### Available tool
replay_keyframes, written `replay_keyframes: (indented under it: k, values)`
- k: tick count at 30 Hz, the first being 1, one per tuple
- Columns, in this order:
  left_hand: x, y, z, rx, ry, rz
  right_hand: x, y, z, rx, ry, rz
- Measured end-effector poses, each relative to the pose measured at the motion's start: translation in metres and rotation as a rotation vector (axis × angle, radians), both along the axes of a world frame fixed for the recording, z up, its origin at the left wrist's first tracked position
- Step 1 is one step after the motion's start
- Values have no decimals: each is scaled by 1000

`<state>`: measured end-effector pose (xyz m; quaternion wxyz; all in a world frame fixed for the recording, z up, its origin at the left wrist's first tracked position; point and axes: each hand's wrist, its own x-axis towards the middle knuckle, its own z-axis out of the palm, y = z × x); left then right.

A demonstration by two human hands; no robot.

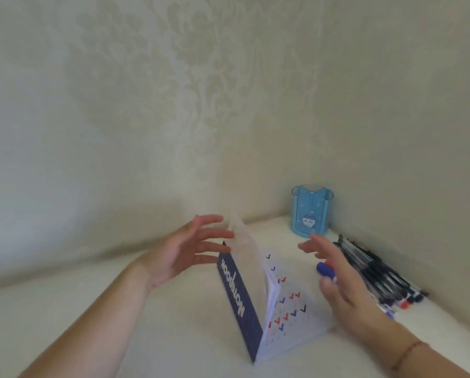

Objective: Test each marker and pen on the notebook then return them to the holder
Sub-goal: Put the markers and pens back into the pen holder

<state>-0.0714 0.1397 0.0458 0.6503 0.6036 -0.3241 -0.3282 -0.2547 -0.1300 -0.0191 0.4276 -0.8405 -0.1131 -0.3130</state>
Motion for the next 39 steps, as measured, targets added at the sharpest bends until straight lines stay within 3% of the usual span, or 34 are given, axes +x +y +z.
replay_keyframes:
  k: [3,5,7,10,15,19,22,25,31,35,39]
  values:
    - [-50,-49,-21,402,-510,-48,-6,1,6,-3,-84,-35]
    - [-70,-70,-39,619,-884,-54,-6,-5,6,-299,-57,-48]
    - [-76,-74,-50,656,-1034,-79,-3,-7,5,-584,110,-28]
    - [-69,-65,-47,734,-1025,-143,3,-7,1,-738,337,49]
    - [-54,-29,-24,1046,-1001,-294,16,-20,0,-898,285,-101]
    - [-41,-4,-35,1155,-1114,-45,45,-27,4,-842,134,-508]
    - [-32,3,-47,1173,-1101,105,72,-39,23,-648,148,-719]
    - [-12,6,-56,1170,-1066,243,95,-59,44,-595,237,-844]
    - [11,-1,-59,1089,-993,345,123,-76,43,-480,401,-795]
    - [16,0,-60,1065,-995,342,124,-75,47,-384,331,-773]
    - [19,-4,-58,936,-948,405,100,-46,58,-435,153,-686]
